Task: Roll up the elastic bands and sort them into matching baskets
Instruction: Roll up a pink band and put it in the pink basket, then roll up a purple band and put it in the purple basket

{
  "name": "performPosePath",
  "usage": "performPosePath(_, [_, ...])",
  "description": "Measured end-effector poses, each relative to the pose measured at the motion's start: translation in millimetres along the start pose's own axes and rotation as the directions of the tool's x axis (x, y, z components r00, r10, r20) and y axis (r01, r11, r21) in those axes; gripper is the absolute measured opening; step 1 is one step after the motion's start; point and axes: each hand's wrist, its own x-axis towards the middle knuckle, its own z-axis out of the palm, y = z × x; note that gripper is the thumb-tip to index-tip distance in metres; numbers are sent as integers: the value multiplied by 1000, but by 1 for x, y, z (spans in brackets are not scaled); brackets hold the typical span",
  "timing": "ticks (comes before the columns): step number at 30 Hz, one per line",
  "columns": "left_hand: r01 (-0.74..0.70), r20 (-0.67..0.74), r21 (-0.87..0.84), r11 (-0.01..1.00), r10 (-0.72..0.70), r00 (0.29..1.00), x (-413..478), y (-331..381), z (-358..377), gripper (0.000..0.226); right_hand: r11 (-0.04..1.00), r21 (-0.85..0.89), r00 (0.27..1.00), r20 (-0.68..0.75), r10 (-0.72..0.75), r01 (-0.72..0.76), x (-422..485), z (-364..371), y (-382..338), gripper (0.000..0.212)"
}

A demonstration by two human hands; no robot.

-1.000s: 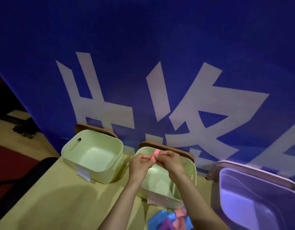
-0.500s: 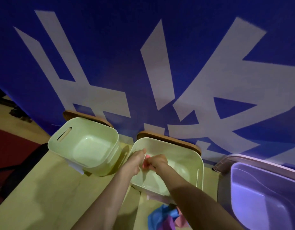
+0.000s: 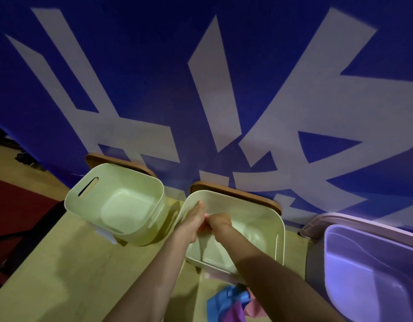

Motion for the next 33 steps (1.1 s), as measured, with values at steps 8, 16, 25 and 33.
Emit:
performPosePath(8, [-13,-43,-14,1000,12,999,-21,1,-2,59,991,123,979,203,17,-42,-29,-23,2,24])
performPosePath(16, [-166,14,-73,983,167,986,-76,-1,-17,57,965,220,963,194,-186,142,-87,-73,0,22])
performPosePath(25, [-809,48,-8,588,808,587,-205,-42,19,10,690,269,733,-102,-673,672,-238,-183,53,12])
performPosePath(33, [-902,181,-105,418,900,396,-272,-129,94,20,529,188,558,-369,-743,828,-320,-246,175,18])
